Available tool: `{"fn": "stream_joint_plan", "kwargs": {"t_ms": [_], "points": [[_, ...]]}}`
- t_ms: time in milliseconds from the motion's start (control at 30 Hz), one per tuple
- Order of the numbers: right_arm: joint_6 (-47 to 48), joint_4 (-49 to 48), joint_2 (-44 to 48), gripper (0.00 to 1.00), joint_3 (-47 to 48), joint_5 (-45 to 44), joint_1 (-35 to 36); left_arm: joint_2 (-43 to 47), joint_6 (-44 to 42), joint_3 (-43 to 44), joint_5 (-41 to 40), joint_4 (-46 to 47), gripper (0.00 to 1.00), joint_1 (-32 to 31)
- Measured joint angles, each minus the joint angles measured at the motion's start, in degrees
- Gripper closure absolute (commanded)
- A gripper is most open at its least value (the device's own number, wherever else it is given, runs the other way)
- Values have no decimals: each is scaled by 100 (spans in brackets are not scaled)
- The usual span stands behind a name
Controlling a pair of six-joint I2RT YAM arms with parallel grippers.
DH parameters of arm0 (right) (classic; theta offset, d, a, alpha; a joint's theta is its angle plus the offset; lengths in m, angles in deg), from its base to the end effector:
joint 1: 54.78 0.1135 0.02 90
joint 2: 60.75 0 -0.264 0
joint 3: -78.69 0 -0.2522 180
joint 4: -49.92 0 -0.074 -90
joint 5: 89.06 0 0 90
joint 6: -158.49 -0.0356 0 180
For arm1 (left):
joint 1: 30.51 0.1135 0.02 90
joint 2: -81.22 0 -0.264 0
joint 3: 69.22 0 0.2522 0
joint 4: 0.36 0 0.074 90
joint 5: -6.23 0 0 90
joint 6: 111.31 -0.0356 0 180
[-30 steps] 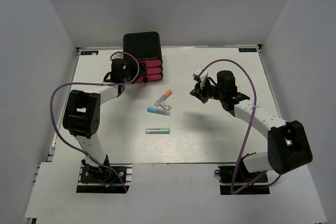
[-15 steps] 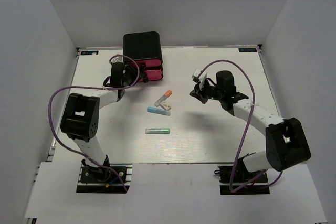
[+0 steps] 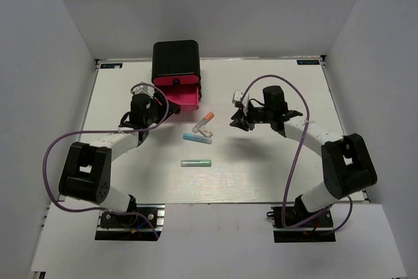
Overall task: Sort the stationery into containers
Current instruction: Open the drawer in the storage box, then pick up the pen from the center of the board.
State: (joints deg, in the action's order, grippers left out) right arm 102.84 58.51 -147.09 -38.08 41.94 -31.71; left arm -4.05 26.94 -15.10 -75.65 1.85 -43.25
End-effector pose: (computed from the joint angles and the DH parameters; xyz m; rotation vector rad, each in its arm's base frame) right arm 0.2861 0.1472 0.2250 -1.3214 1.5477 0.6320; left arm 0.3009 -0.0732 0.1933 -0.5747 2.0923 -0.7814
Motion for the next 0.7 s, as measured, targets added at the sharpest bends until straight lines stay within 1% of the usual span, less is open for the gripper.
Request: {"fn": "stream_joint_plan", "kwargs": {"t_ms": [33,100,233,300,333,367,433,467,567,633,667,700], "points": [[162,96,-142,60,120,144,20,83,-26,-55,0,-48,26,0],[446,275,-437,57,363,393,52,203,-46,-94,-11,-129,25,0],[1217,944,-1029,56,977,756,232,470,-109,-127,-9,-304,25,2],[1602,1255,-1231,54,1174,831,396,765,-164,-164,-20,-505,28,0],[1781,1399,-1311,54,1241,855,498,925,-192,-190,-39,-579,30,0],[1928,1515,-1370,54,1279,872,610,1163,-238,-232,-72,-704,37,0],[2146,1687,-1460,54,1300,870,817,1600,-302,-319,-140,-890,48,0],[2192,1738,-1504,54,1300,866,916,1858,-341,-382,-173,-1021,61,2],[2181,1731,-1648,54,1300,750,1226,2686,-402,-686,-240,-1436,78,2],[2103,1657,-1722,54,1303,643,1377,3171,-413,-890,-256,-1735,78,2],[2006,1585,-1766,54,1305,570,1453,3379,-417,-966,-245,-1908,76,2],[1952,1532,-1808,54,1327,525,1506,3552,-411,-1038,-219,-2052,70,2]]}}
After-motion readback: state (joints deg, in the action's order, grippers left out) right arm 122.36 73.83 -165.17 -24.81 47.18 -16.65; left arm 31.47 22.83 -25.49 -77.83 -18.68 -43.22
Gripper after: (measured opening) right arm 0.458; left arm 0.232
